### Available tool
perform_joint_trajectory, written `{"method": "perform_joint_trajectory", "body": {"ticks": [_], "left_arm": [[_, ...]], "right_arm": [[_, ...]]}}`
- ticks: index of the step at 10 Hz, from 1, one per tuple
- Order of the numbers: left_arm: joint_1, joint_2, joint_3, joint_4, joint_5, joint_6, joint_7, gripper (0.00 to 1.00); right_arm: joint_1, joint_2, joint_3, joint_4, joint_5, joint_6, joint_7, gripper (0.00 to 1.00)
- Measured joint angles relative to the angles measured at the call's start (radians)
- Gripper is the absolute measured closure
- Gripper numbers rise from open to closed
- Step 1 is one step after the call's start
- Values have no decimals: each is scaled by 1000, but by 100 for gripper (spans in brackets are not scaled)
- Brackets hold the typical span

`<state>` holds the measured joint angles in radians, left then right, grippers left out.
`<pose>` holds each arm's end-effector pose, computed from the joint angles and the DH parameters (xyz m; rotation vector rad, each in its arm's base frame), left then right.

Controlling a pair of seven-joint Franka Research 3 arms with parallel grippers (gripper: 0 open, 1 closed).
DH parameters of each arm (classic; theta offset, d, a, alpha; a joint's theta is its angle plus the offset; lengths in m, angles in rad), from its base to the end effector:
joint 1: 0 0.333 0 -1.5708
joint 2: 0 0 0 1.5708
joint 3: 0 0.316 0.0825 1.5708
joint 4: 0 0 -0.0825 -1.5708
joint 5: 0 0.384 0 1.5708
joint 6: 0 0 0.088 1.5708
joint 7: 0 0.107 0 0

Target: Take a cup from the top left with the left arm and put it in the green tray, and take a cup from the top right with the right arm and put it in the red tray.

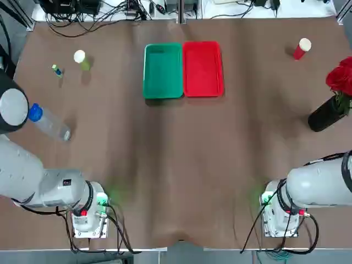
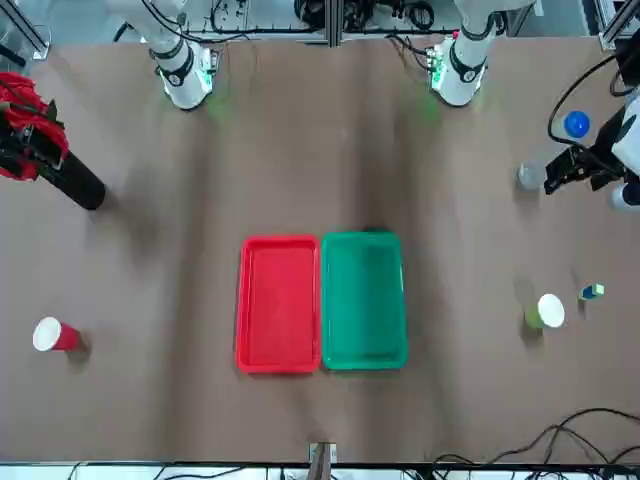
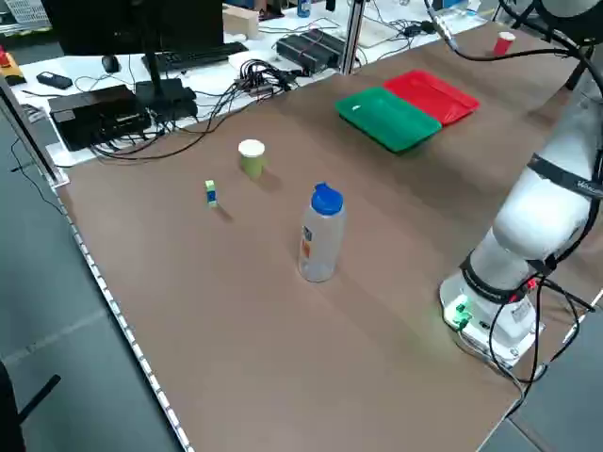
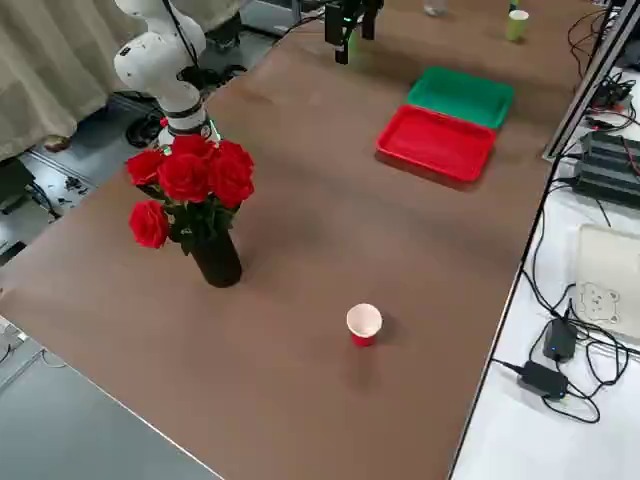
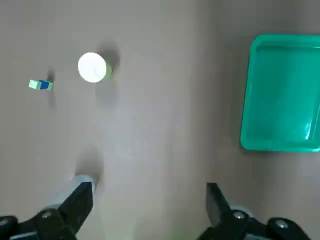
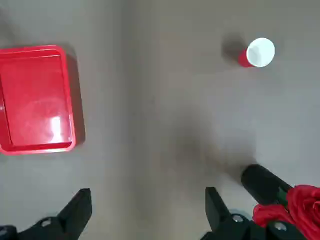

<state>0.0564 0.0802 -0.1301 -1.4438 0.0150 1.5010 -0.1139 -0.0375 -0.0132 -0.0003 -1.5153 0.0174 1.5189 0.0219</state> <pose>0.5714 -0.0371 0.6331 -3.1341 -0.0648 0.0342 0.5452 -0.0187 0.6532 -3.1229 0.0916 -0.0265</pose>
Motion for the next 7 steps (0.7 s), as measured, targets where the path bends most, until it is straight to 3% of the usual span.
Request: {"method": "perform_joint_trajectory", "body": {"ticks": [4,7], "left_arm": [[3,7,6,-1,0,7,17,0],[33,96,10,-11,4,138,22,0]], "right_arm": [[0,0,-3,0,-1,-1,-1,0],[-62,46,-21,-19,-4,91,-3,0]]}}
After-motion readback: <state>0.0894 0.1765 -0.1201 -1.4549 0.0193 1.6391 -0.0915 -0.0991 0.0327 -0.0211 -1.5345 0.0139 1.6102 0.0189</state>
